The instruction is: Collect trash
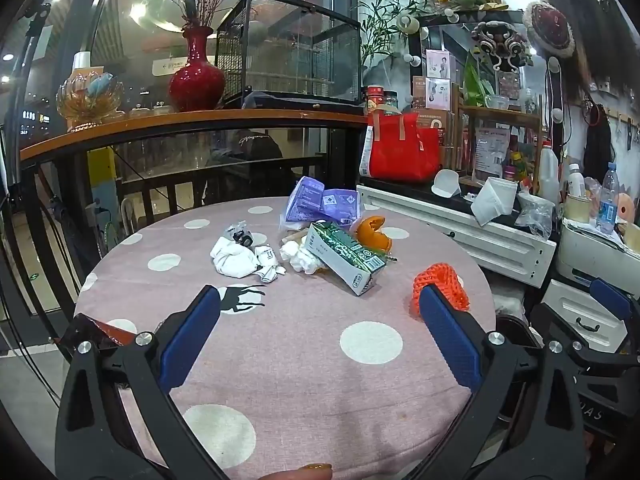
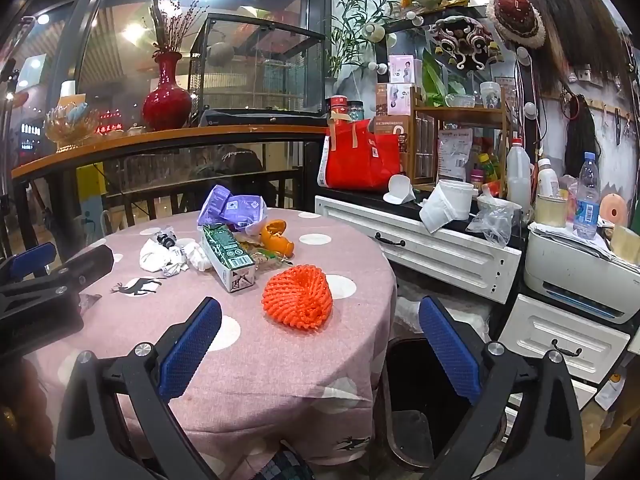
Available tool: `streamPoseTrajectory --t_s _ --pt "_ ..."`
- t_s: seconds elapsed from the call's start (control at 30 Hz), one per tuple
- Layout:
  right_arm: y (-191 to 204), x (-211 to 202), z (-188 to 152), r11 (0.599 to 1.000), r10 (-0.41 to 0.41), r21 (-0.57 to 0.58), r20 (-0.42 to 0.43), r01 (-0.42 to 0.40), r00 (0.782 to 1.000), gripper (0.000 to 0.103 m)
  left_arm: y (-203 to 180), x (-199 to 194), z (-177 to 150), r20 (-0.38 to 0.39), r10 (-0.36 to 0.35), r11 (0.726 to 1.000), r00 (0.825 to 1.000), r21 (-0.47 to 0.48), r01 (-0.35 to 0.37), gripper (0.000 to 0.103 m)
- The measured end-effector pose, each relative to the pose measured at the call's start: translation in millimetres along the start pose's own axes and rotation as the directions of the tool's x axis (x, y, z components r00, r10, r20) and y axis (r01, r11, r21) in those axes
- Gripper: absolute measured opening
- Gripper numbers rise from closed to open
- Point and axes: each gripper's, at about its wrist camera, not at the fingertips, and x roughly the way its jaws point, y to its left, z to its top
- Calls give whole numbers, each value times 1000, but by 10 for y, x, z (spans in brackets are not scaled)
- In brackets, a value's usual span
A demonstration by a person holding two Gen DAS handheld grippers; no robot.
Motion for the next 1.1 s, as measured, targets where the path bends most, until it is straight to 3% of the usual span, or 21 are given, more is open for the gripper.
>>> streamPoseTrajectory --t_s 1.1 --pt "-2 15 -16 1000 0 -2 -3 0 1000 97 -22 9 -37 -4 2 1000 1000 0 -2 98"
